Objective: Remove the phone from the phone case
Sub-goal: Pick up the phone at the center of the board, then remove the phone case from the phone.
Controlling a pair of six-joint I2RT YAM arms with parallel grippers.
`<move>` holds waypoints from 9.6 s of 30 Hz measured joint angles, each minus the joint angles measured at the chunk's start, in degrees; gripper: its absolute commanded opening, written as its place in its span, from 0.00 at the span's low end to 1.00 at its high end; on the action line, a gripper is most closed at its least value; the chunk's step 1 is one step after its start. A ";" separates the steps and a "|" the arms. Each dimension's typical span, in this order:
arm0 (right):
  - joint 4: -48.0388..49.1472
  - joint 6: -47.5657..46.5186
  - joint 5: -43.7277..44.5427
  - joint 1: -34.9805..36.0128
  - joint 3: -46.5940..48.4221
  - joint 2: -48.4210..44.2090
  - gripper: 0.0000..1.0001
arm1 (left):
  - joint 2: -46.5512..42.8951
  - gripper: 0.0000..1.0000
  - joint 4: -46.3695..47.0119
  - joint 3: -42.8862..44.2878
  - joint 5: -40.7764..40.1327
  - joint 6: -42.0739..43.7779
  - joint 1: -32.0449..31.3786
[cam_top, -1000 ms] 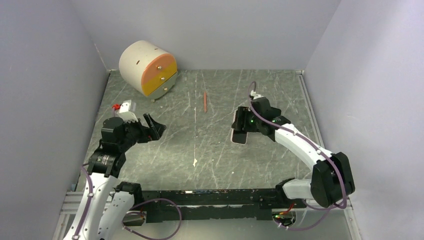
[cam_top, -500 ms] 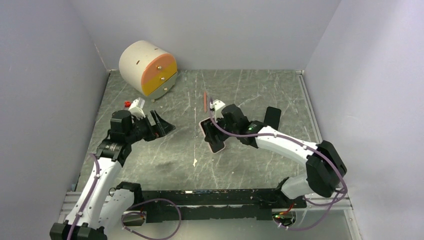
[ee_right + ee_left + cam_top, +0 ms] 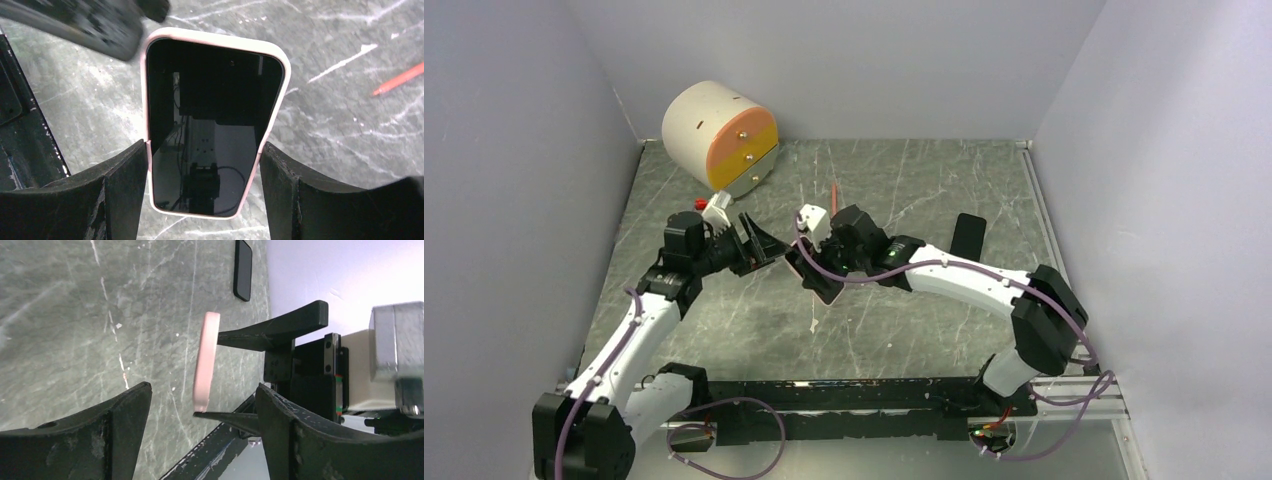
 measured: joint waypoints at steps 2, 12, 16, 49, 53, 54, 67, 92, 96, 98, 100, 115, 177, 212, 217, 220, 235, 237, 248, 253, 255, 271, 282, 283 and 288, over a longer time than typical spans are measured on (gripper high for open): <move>-0.07 -1.22 -0.35 0.68 1.33 1.07 0.21 | 1.95 0.75 1.42 0.00 0.85 -0.98 -0.59; -3.06 -5.90 -1.42 2.43 7.56 4.85 0.22 | 7.74 0.39 6.73 0.00 5.31 -2.80 -2.69; -5.40 -7.02 -1.44 2.73 10.03 5.97 0.29 | 8.35 0.14 6.36 0.11 5.35 -1.84 -2.47; 19.10 23.87 -5.09 -1.36 -15.69 -19.34 0.98 | -12.41 0.02 1.05 -5.77 -17.07 -17.42 -2.82; 27.41 34.71 -11.13 -7.58 -21.88 -19.28 0.98 | -14.10 0.02 3.76 -6.45 -18.49 -20.50 -2.86; 29.64 37.44 -12.15 -9.46 -23.21 -19.12 0.97 | -14.53 0.02 4.46 -6.69 -18.67 -21.16 -2.86; 48.28 56.41 -18.16 -13.42 -26.43 -14.05 0.78 | -15.08 0.03 17.31 -12.61 -20.13 -32.24 -2.86; 60.39 62.27 -24.90 -13.84 -23.39 -7.63 0.40 | -18.84 0.02 20.70 -11.23 -19.37 -36.70 -2.86; 60.89 62.62 -25.49 -13.84 -22.16 -6.80 0.32 | -18.84 0.03 21.84 -11.23 -19.02 -37.27 -2.86; 61.46 62.77 -25.79 -13.84 -21.73 -6.38 0.26 | -18.84 0.03 22.43 -11.23 -18.91 -37.55 -2.86; 62.25 63.23 -26.25 -13.92 -21.70 -6.12 0.20 | -18.84 0.03 22.84 -11.21 -18.93 -37.57 -2.84; 66.01 56.98 -34.14 -15.58 -19.69 -4.59 0.00 | -16.76 0.02 23.21 -10.34 -17.33 -40.06 -2.40; 5.14 -13.57 -47.23 -16.20 -6.82 -20.46 0.47 | 2.03 0.03 -2.51 24.02 23.91 16.24 -2.69; -6.34 -21.31 -53.90 -16.15 1.66 -14.16 0.35 | 5.33 0.02 -10.27 29.83 29.46 25.44 -2.69; -6.21 -20.57 -53.94 -16.02 1.75 -13.49 0.33 | 5.33 0.03 -10.01 29.83 29.64 25.51 -2.69; -6.21 -20.44 -54.05 -15.91 1.75 -13.42 0.32 | 5.33 0.02 -10.08 29.83 29.68 25.77 -2.69; -6.16 -19.43 -54.93 -15.85 2.82 -12.81 0.32 | 6.38 0.02 -13.70 30.80 30.12 28.96 -2.69; -6.36 -19.47 -54.93 -15.80 2.89 -12.74 0.30 | 6.47 0.02 -13.70 30.80 30.27 28.94 -2.69; -11.56 -24.81 -55.39 -15.52 5.31 -11.34 0.00 | 7.13 0.03 -12.13 30.80 32.33 28.33 -2.60; -14.43 -30.34 -55.28 -15.15 6.14 -11.34 0.00 | 8.04 0.03 -11.04 30.80 34.23 27.85 -2.58; -15.96 -32.26 -54.82 -14.95 6.78 -11.32 0.00 | 8.26 0.03 -10.75 30.80 34.82 27.87 -2.56; -28.35 -47.71 -39.58 -9.75 13.66 -8.74 0.00 | 10.88 0.03 -10.86 30.86 36.44 28.79 -2.05; -29.18 -57.33 -26.82 -4.79 13.66 -8.76 0.00 | 12.09 0.02 -11.69 31.69 39.39 28.06 -1.84; -28.76 -57.94 -25.70 -4.44 13.66 -8.50 0.00 | 12.09 0.03 -11.78 32.02 40.39 27.89 -2.12; -24.98 -58.62 -23.78 -4.02 13.33 -8.41 0.00 | 11.89 0.02 -12.13 32.81 43.15 27.63 -2.60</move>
